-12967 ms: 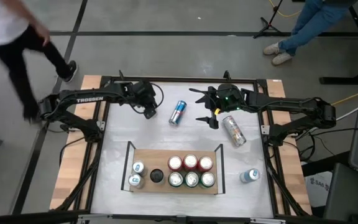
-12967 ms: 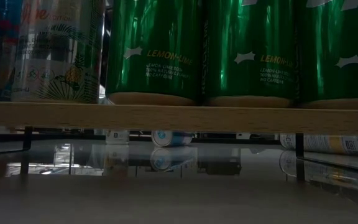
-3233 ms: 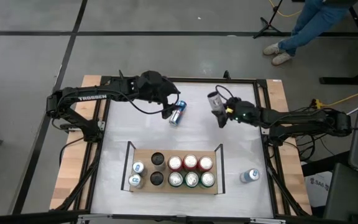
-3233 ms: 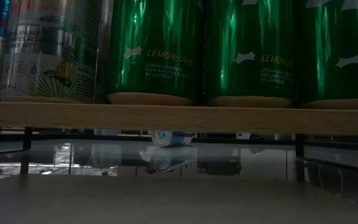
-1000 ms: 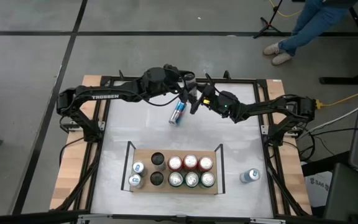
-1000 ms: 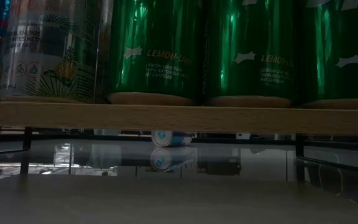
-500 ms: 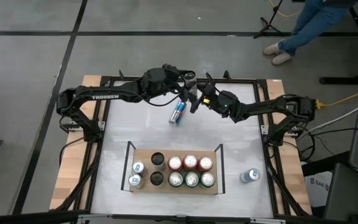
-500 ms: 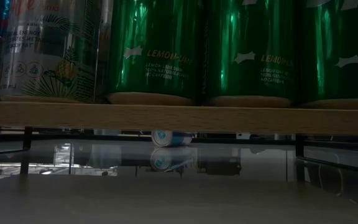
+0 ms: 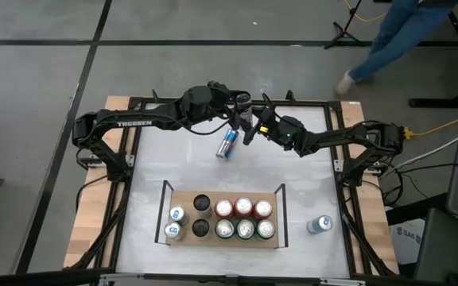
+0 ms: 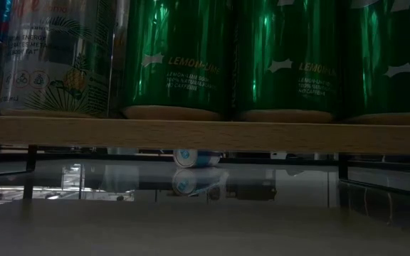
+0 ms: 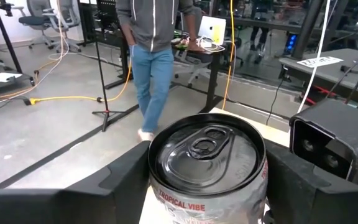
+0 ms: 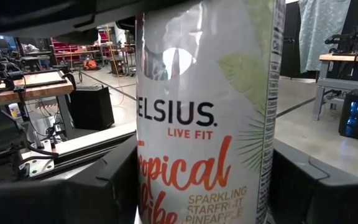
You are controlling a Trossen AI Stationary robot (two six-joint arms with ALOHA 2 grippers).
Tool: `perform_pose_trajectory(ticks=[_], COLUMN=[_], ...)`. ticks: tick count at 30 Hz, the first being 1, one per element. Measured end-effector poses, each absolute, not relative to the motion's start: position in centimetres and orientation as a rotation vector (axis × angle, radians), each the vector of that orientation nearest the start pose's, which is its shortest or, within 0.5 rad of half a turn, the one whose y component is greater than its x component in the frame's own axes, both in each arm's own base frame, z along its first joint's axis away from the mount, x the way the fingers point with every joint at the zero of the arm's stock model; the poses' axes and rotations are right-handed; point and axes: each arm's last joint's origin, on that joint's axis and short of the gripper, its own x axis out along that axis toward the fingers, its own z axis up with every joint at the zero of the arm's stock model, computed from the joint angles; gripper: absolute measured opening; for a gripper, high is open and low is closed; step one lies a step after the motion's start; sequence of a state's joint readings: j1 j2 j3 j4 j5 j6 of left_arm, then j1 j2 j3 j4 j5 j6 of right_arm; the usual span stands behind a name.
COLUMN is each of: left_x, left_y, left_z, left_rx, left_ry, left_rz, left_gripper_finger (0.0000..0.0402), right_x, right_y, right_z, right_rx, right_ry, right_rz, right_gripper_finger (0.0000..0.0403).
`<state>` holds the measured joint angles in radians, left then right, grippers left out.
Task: Place canned beverage on shelf
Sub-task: Put the white yellow soda can on the shelf aligned with the other white yellow soda can
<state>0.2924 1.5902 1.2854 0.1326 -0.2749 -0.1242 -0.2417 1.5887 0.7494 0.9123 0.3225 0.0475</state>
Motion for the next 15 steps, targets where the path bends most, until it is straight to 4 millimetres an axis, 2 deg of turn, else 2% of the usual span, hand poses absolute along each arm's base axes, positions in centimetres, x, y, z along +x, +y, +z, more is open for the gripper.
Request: perform_pose_trajectory(ticks=[15], left_x=[35.3], left_y=[11.44], left_z=[33.46], left_rx=[-0.118], left_ry=[0.143], left_rz=[0.572], left_gripper_finger=[0.0241], right_x=[31.63], right_y=[-8.75], right_z=[23.03], right_rx=[0.048], right_ry=[-0.062], right_rz=[-0.563], right_gripper_finger=[0.025])
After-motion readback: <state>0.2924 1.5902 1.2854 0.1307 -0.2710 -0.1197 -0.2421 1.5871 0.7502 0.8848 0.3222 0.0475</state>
